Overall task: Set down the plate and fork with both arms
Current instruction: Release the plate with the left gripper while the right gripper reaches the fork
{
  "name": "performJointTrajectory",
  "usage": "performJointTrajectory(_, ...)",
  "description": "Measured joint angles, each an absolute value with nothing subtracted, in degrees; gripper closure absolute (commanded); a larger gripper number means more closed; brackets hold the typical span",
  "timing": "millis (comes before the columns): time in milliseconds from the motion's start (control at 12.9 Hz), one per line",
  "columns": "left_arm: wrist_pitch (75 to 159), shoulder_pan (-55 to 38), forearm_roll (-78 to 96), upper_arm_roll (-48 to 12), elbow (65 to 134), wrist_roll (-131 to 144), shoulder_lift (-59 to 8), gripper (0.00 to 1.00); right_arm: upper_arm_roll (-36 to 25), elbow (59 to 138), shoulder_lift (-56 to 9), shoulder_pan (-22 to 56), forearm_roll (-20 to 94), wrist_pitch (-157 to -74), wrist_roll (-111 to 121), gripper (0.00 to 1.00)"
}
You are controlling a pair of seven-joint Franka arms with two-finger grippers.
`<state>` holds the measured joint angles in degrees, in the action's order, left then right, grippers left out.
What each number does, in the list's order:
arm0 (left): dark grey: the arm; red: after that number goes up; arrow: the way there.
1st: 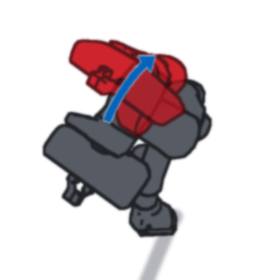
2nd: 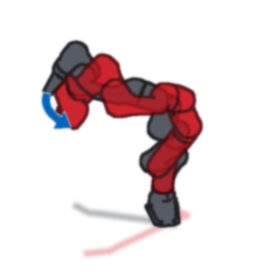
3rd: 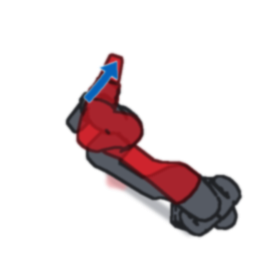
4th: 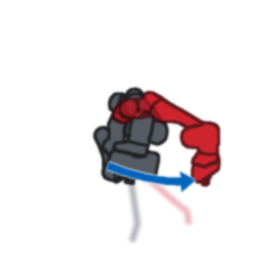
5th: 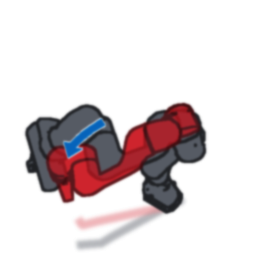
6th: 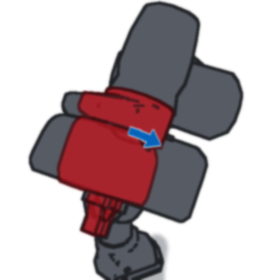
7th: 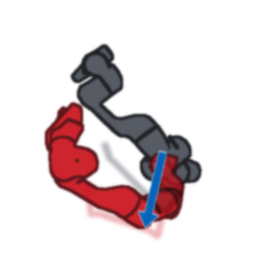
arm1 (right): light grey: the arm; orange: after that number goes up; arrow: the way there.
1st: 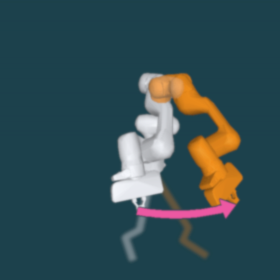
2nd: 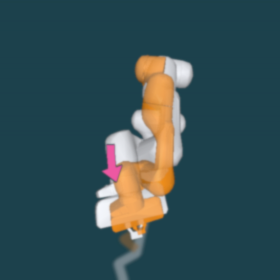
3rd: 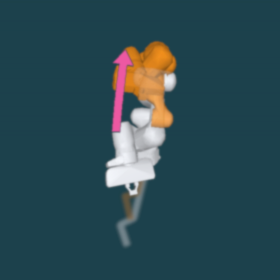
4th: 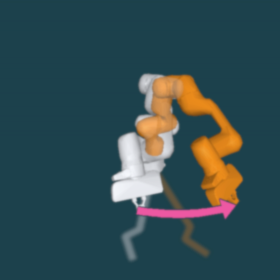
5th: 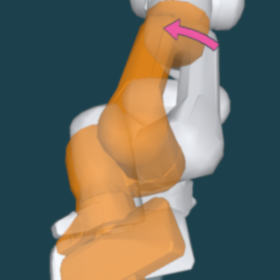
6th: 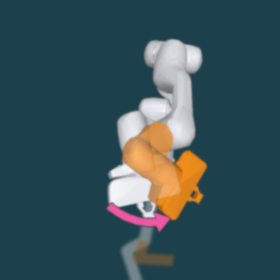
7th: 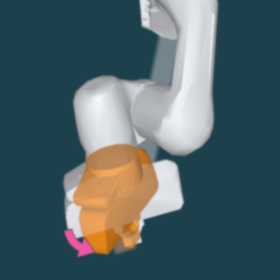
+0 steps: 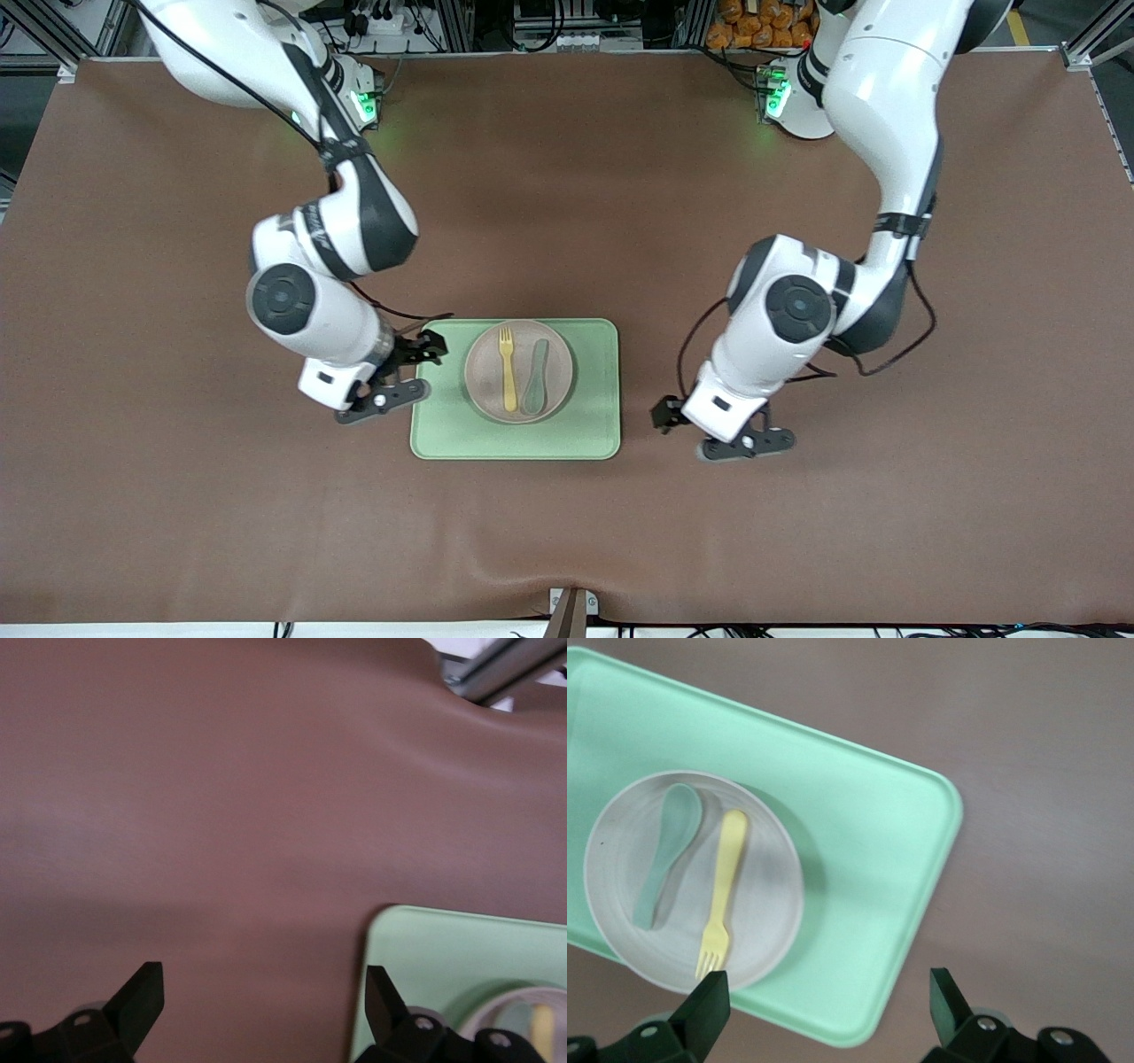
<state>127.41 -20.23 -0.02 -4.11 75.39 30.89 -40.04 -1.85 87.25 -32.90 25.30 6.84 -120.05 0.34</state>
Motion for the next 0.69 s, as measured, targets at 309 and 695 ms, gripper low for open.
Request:
performJointTrajectory(309, 125.9, -14.4, -1.2, -3.9, 75.4, 21.6, -39.7, 0.00, -1.9, 86.2, -37.4, 27.3, 6.8, -125.2, -0.4, 0.00)
performJointTrajectory(695, 120.3, -6.6, -3.1, -4.6, 75.4, 12.3, -37.1, 0.00, -1.9, 86.1, -40.6, 31.4, 6.3, -128.5, -8.7, 0.00)
